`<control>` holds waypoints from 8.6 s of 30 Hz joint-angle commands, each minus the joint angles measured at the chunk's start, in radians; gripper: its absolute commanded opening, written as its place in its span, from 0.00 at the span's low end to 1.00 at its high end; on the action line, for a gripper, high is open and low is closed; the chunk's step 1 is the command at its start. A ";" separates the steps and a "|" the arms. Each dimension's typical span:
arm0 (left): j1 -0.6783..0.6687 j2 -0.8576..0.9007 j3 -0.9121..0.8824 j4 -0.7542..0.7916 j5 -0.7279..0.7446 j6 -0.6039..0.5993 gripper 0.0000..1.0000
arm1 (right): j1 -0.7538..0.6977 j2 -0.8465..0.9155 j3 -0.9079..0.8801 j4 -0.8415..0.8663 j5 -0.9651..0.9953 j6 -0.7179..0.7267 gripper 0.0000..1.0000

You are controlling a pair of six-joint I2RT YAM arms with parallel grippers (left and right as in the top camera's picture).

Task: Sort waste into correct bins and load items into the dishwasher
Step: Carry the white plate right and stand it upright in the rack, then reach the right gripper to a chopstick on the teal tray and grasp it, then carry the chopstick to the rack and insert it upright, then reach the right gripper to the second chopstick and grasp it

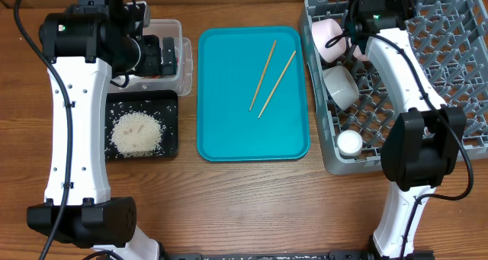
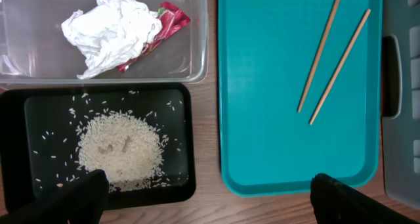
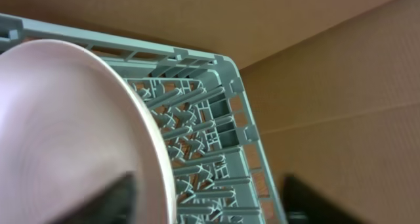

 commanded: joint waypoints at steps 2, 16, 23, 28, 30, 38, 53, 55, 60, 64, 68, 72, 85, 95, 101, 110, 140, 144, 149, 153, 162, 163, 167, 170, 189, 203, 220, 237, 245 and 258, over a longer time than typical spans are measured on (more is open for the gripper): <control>0.003 -0.020 0.019 0.004 -0.006 -0.010 1.00 | 0.005 -0.029 0.008 0.020 0.000 0.073 1.00; 0.003 -0.020 0.019 0.004 -0.006 -0.010 1.00 | 0.177 -0.255 0.048 -0.167 -0.746 0.582 1.00; 0.003 -0.020 0.019 0.004 -0.006 -0.010 1.00 | 0.221 -0.164 -0.010 -0.271 -0.777 1.081 1.00; 0.003 -0.020 0.019 0.004 -0.006 -0.010 1.00 | 0.290 -0.095 -0.010 -0.404 -0.788 1.115 1.00; 0.003 -0.020 0.019 0.004 -0.006 -0.010 1.00 | 0.328 -0.081 -0.010 -0.420 -0.783 1.115 0.99; 0.003 -0.020 0.019 0.004 -0.006 -0.010 1.00 | 0.419 -0.017 -0.034 -0.428 -0.679 1.259 0.72; 0.003 -0.020 0.019 0.004 -0.006 -0.010 1.00 | 0.376 0.100 -0.139 -0.360 -0.762 1.336 0.41; 0.003 -0.020 0.019 0.004 -0.006 -0.010 1.00 | 0.376 0.122 -0.139 -0.350 -0.774 1.336 0.37; 0.003 -0.020 0.019 0.004 -0.006 -0.010 1.00 | 0.375 0.160 -0.139 -0.355 -0.806 1.336 0.29; 0.003 -0.020 0.019 0.004 -0.006 -0.010 1.00 | 0.376 0.161 -0.139 -0.376 -0.830 1.336 0.07; 0.003 -0.020 0.019 0.004 -0.006 -0.010 1.00 | 0.376 0.161 -0.139 -0.418 -0.857 1.335 0.04; 0.003 -0.020 0.019 0.004 -0.006 -0.010 1.00 | 0.372 0.156 -0.131 -0.445 -0.895 1.287 0.04; 0.003 -0.020 0.019 0.004 -0.006 -0.010 1.00 | 0.317 -0.082 0.167 -0.734 -0.917 0.839 0.04; 0.003 -0.020 0.019 0.004 -0.006 -0.010 1.00 | 0.140 -0.219 0.191 -0.864 -0.700 0.767 0.04; 0.003 -0.020 0.019 0.004 -0.006 -0.010 1.00 | -0.021 -0.217 0.095 -0.867 -0.704 0.675 0.04; 0.003 -0.020 0.019 0.004 -0.006 -0.010 1.00 | -0.100 -0.217 -0.056 -0.856 -0.795 0.527 0.04; 0.003 -0.020 0.019 0.004 -0.006 -0.010 1.00 | -0.099 -0.218 0.185 -0.960 -1.053 0.380 1.00; 0.003 -0.020 0.019 0.004 -0.006 -0.010 1.00 | -0.099 -0.218 0.227 -0.921 -1.205 0.381 1.00; 0.003 -0.020 0.019 0.004 -0.006 -0.010 1.00 | -0.096 -0.212 0.226 -0.882 -1.426 0.379 1.00; 0.003 -0.020 0.019 0.004 -0.006 -0.010 1.00 | -0.075 -0.210 0.215 -0.877 -1.431 0.376 0.82; 0.003 -0.020 0.019 0.004 -0.006 -0.010 1.00 | 0.137 -0.209 0.029 -0.616 -1.320 0.576 0.73; 0.003 -0.020 0.019 0.004 -0.006 -0.010 1.00 | 0.169 -0.209 -0.005 -0.552 -1.266 0.626 0.73; 0.003 -0.020 0.019 0.004 -0.006 -0.010 1.00 | 0.303 -0.207 -0.158 -0.296 -1.016 0.851 0.69; 0.003 -0.020 0.019 0.004 -0.006 -0.010 1.00 | 0.378 -0.192 -0.245 -0.188 -0.817 0.987 0.62; 0.003 -0.020 0.019 0.004 -0.006 -0.010 1.00 | 0.422 0.097 -0.269 -0.056 -0.827 1.135 0.50; 0.003 -0.020 0.019 0.004 -0.006 -0.010 1.00 | 0.421 0.146 -0.258 -0.107 -0.879 1.194 0.04; 0.003 -0.020 0.019 0.004 -0.006 -0.010 1.00 | 0.385 0.086 0.197 -0.629 -0.859 0.785 0.18; 0.003 -0.020 0.019 0.004 -0.006 -0.010 1.00 | 0.389 0.318 0.160 -0.551 -0.964 0.912 0.41; 0.003 -0.020 0.019 0.004 -0.006 -0.010 1.00 | 0.394 0.338 0.160 -0.577 -0.922 0.978 0.29; 0.003 -0.020 0.019 0.004 -0.006 -0.010 1.00 | 0.394 0.338 0.245 -0.723 -0.922 0.960 0.04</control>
